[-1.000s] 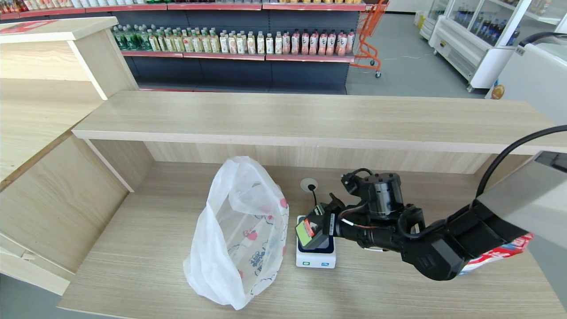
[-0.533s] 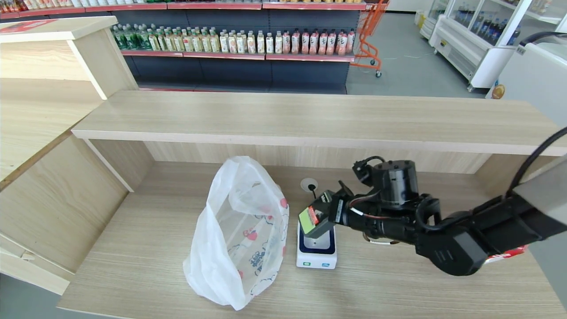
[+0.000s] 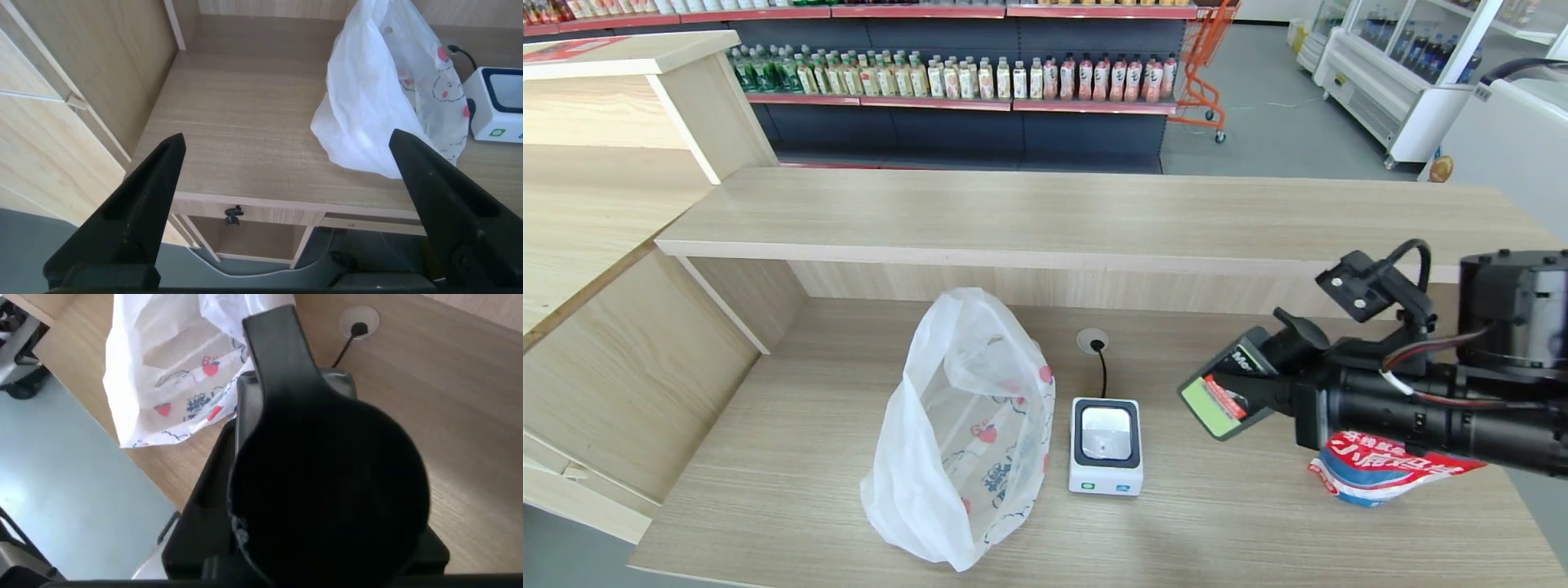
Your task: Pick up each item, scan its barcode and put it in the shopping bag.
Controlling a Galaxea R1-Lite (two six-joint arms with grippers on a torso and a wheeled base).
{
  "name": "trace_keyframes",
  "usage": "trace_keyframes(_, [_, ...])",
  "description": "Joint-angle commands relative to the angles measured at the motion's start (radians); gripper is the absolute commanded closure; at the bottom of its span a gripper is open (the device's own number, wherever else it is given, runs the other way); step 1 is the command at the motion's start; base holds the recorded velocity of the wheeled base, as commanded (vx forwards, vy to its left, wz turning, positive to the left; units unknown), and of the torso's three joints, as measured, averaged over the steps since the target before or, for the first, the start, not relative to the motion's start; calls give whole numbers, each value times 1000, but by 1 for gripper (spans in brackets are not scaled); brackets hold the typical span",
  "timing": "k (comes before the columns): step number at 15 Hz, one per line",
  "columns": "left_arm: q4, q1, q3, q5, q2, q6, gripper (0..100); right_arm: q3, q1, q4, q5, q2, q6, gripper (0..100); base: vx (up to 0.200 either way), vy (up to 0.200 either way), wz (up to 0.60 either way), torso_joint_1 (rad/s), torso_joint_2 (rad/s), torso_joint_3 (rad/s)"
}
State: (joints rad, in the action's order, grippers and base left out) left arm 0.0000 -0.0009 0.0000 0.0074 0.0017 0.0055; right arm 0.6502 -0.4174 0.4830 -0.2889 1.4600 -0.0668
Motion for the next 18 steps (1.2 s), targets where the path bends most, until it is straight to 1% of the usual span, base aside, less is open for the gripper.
trace_keyframes(1, [0, 1, 0, 0, 0, 2, 0, -57, 23, -6, -9, -116, -1, 100, 0, 0, 0, 0, 0, 0])
trace_keyframes(2, [0, -1, 0, 0, 0, 2, 0, -64, 23, -6, -10, -129, 22, 100, 0, 0, 0, 0, 0, 0])
trace_keyframes(4, [0, -1, 0, 0, 0, 1, 0, -72, 22, -7, -59, -167, 159, 100, 0, 0, 0, 0, 0, 0])
trace_keyframes(6, [0, -1, 0, 2, 0, -1, 0, -70, 23, -11, -72, -171, 242, 100, 0, 0, 0, 0, 0, 0])
trace_keyframes(7, [0, -1, 0, 2, 0, -7, 0, -64, 23, -32, -72, -178, 283, 100, 0, 200, 0, 7, 2, -2])
trace_keyframes(10, [0, -1, 0, 2, 0, -6, 0, -38, 22, -103, -73, -181, 343, 100, 0, 200, 0, -6, -2, 4])
trace_keyframes(12, [0, 1, 0, 2, -2, -1, 0, -34, 22, -122, -70, -158, 366, 100, 0, 200, 0, 22, 5, -2])
trace_keyframes(14, [0, -1, 0, 2, 0, -4, 0, -27, 23, -122, -62, -115, 369, 100, 0, 0, 0, 0, 0, 0])
trace_keyframes(18, [0, -1, 0, 2, 0, -2, 0, 34, 3, -113, -61, 80, 369, 100, 0, 0, 0, 0, 0, 0])
